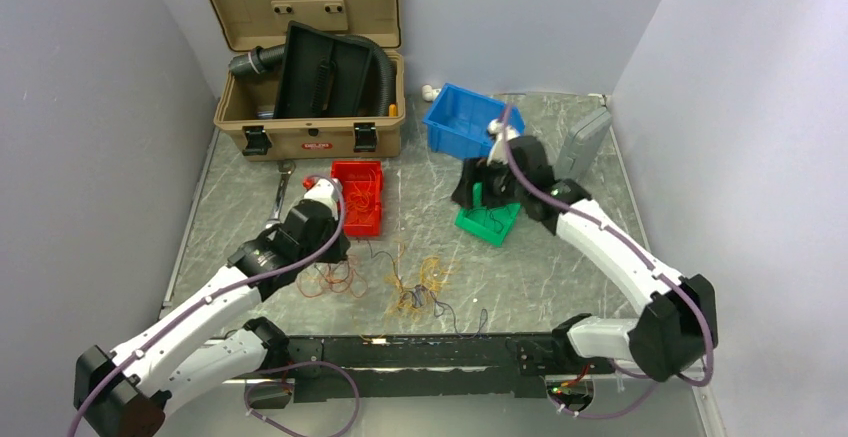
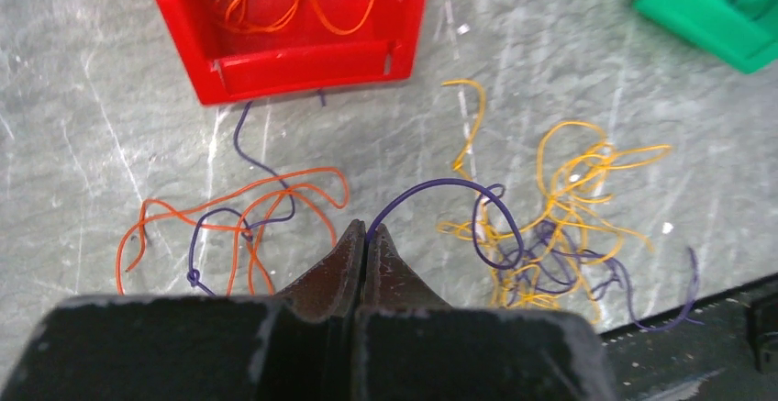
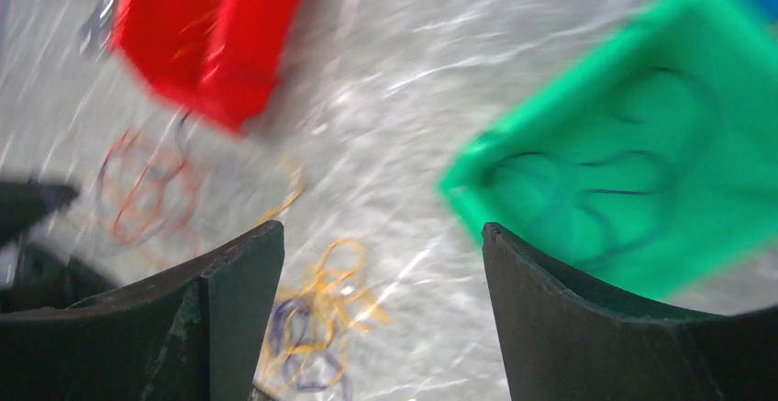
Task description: Untangle the cables
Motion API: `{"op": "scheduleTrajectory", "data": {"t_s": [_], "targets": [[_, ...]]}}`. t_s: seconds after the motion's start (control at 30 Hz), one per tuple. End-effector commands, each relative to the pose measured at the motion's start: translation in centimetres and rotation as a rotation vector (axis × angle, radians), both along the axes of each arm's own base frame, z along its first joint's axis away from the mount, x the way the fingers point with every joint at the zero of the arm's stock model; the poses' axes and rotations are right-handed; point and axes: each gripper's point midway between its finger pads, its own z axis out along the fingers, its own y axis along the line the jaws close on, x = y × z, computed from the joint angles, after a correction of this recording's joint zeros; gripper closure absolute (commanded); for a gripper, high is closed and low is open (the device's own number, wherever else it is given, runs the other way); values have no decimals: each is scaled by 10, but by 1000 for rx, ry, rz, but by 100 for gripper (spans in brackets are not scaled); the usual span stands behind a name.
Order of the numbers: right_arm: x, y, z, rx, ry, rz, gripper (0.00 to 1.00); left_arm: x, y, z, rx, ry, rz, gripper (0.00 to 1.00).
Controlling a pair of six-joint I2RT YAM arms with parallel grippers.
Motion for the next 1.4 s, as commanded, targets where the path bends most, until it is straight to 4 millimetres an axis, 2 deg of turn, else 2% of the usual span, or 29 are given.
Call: {"op": "scheduleTrajectory", "data": {"t_s": [0.0, 0.1, 0.27, 0.47, 0.6, 0.8, 0.87, 0.97, 1.07, 1.23, 1.3, 1.37], "targets": [[-54, 63, -3, 57, -64, 258, 19, 3, -14, 50, -79, -93, -77, 100], [-80, 102, -1, 131, -134, 396, 19, 0, -25, 68, -124, -111, -137, 100], [-117, 150, 24, 235, -270, 639, 18, -11, -51, 104, -231, -136, -287, 100], [-146, 181, 48, 301, -401, 787, 15, -22, -72, 143, -322, -160, -408, 100], [-146, 192, 51, 302, -436, 755, 18, -24, -80, 164, -371, -183, -439, 100], [-145, 200, 47, 306, -428, 688, 33, -22, -83, 182, -410, -213, -434, 100], [-141, 198, 40, 294, -404, 638, 32, -21, -83, 186, -420, -224, -427, 100], [-137, 189, 30, 300, -362, 542, 18, -19, -82, 188, -423, -239, -411, 100], [-137, 174, 20, 331, -292, 430, 18, -15, -79, 185, -406, -236, -389, 100], [-149, 150, 21, 455, -246, 323, 17, -12, -76, 175, -383, -224, -365, 100], [-154, 146, 20, 486, -224, 313, 18, -11, -75, 173, -383, -223, -359, 100], [-159, 146, 17, 504, -196, 320, 23, -11, -76, 172, -384, -223, -360, 100]]}}
